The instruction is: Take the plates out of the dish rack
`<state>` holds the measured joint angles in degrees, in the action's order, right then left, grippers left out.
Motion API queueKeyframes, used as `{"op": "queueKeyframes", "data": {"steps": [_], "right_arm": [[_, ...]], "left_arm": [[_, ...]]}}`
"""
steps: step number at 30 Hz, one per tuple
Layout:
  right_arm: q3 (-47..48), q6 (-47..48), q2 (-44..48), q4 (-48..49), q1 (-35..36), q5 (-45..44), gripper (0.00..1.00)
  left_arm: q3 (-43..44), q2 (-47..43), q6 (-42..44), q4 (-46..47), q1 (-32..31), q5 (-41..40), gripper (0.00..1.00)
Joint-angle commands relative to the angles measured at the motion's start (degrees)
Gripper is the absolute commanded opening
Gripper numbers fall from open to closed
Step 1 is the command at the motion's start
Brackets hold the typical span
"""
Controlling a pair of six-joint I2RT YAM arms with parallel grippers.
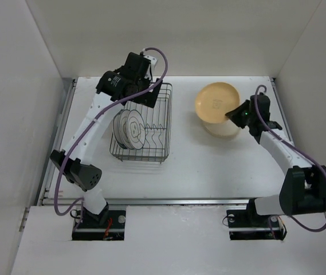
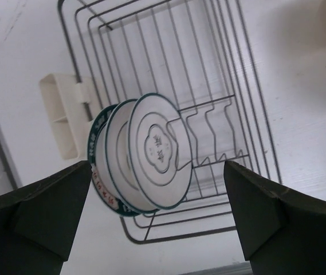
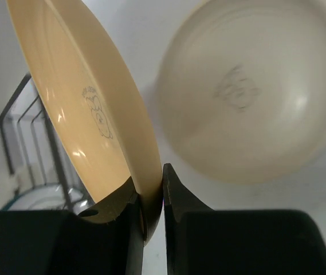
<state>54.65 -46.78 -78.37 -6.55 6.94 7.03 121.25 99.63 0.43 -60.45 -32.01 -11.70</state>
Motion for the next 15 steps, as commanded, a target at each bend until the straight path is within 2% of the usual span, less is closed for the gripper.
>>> {"op": "queueKeyframes", "data": {"steps": [1,8,11,14,15], "right_arm": [[0.7,-5.5,1.3,-5.6,-4.6,-8.5,0.00],[1.9,-4.9,-5.8,-7.5,-6.4,-12.2,0.00],[3.2,-2.2,-9.4,-7.5,-6.9,-12.2,0.11],[5.5,-1.4,-12.1,-9.7,-6.9,-14.2,0.47],[6.3,0.3,-12.2,-10.2,-6.9,-15.0,0.68]], "left_arm": [[-2.9,-4.8,0.6,-1.4,2.4,-6.4,1.00],[-6.9,-4.2,1.8,-4.4,3.8,-5.7,1.00],[-7.5,-2.9,1.8,-5.1,3.8,-5.7,1.00],[-7.5,-2.9,1.8,-5.1,3.8,-4.6,1.00],[-7.5,-2.9,1.8,-5.1,3.8,-3.9,1.00]]}}
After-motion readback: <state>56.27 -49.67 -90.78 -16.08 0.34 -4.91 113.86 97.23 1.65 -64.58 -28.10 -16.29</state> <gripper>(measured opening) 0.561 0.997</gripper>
